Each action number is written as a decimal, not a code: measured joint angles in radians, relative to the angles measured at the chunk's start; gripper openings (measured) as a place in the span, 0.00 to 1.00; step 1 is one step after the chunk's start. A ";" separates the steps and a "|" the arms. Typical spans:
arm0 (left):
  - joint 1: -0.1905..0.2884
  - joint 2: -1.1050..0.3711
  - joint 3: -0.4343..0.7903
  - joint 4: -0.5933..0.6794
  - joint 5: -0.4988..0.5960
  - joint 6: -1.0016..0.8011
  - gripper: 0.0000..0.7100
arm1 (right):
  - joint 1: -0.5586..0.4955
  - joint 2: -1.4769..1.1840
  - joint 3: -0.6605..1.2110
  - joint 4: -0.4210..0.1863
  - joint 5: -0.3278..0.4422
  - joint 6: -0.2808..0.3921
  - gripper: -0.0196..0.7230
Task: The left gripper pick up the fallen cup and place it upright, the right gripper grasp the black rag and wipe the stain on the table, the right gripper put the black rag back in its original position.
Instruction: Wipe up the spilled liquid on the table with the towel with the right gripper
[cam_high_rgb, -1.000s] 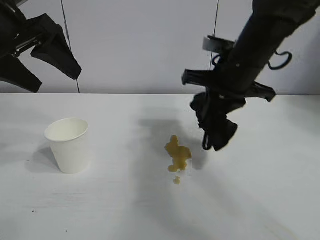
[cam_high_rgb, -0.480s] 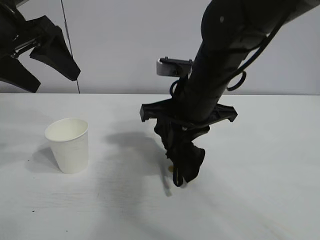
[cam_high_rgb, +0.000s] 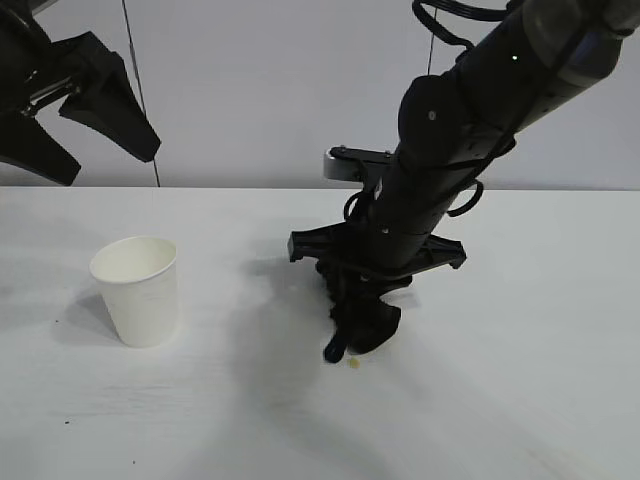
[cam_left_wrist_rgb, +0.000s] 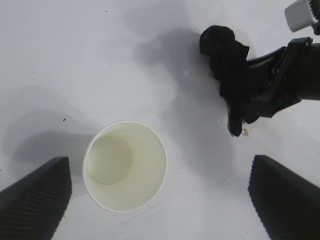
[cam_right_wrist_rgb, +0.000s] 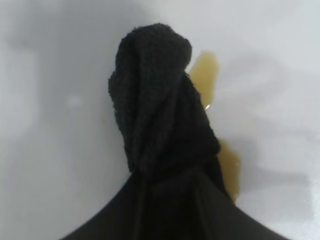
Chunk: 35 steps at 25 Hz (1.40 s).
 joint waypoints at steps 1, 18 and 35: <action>0.000 0.000 0.000 0.000 -0.002 0.000 0.98 | -0.018 0.007 -0.012 -0.005 -0.002 0.000 0.19; 0.000 0.000 0.000 0.001 -0.005 0.000 0.98 | 0.092 0.025 -0.064 0.079 0.124 -0.072 0.19; 0.000 0.000 0.000 0.001 -0.005 0.000 0.98 | -0.068 0.055 -0.100 0.095 0.059 -0.017 0.19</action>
